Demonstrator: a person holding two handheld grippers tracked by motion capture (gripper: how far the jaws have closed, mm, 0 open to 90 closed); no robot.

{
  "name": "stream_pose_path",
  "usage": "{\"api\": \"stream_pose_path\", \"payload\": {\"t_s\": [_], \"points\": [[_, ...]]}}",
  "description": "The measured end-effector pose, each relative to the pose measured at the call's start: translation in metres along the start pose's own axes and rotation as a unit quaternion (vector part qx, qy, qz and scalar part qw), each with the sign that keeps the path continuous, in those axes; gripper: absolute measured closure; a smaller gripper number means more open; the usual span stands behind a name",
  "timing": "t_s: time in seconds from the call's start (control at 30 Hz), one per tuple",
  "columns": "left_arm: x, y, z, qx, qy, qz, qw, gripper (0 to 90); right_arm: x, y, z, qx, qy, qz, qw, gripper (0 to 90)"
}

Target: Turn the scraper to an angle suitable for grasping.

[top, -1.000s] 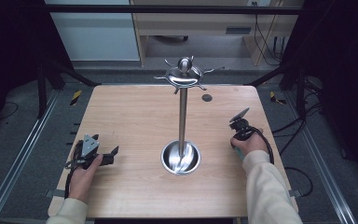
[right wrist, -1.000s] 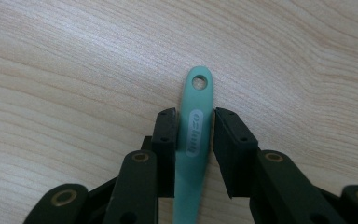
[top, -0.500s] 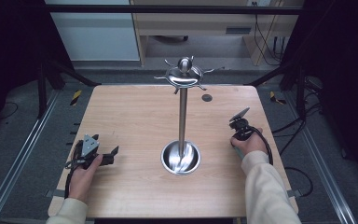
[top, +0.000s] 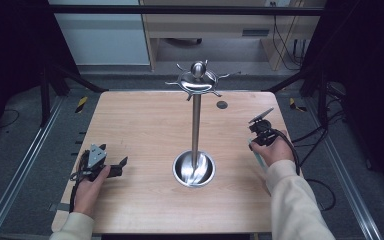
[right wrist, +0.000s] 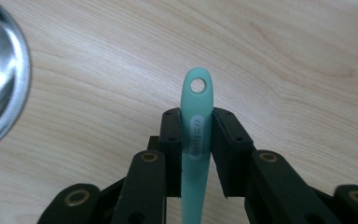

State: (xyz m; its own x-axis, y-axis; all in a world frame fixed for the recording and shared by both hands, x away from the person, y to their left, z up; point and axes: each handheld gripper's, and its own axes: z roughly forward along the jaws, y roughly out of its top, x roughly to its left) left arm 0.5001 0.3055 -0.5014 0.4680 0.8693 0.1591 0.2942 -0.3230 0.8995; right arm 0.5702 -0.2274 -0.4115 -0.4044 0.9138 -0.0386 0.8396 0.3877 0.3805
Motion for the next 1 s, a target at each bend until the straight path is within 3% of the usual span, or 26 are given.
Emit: {"api": "stream_pose_path", "payload": {"t_s": [0.07, 0.17, 0.37, 0.47, 0.6, 1.0], "points": [[0.0, 0.0, 0.0, 0.001, -0.001, 0.001, 1.0, 3.5, 0.0, 0.0, -0.004, -0.004, -0.002, -0.003, 1.0, 74.6], [0.0, 0.0, 0.0, 0.002, 0.0, 0.002, 1.0, 3.5, 0.001, 0.001, -0.026, -0.03, -0.002, -0.007, 0.9995, 74.6], [0.0, 0.0, 0.0, 0.002, 0.0, 0.0, 1.0, 3.5, -0.001, -0.002, -0.054, -0.067, -0.004, -0.019, 0.9976, 74.6], [0.0, 0.0, 0.0, 0.002, -0.001, -0.002, 1.0, 3.5, -0.002, -0.004, -0.061, -0.073, -0.006, -0.019, 0.9971, 74.6], [0.0, 0.0, 0.0, 0.001, -0.002, 0.0, 1.0, 3.4, -0.003, -0.007, -0.082, -0.1, -0.006, -0.029, 0.9945, 74.6], [0.0, 0.0, -0.001, 0.0, -0.002, 0.002, 1.0, 3.1, 0.001, -0.008, -0.109, -0.152, 0.002, -0.052, 0.987, 74.6]]}}
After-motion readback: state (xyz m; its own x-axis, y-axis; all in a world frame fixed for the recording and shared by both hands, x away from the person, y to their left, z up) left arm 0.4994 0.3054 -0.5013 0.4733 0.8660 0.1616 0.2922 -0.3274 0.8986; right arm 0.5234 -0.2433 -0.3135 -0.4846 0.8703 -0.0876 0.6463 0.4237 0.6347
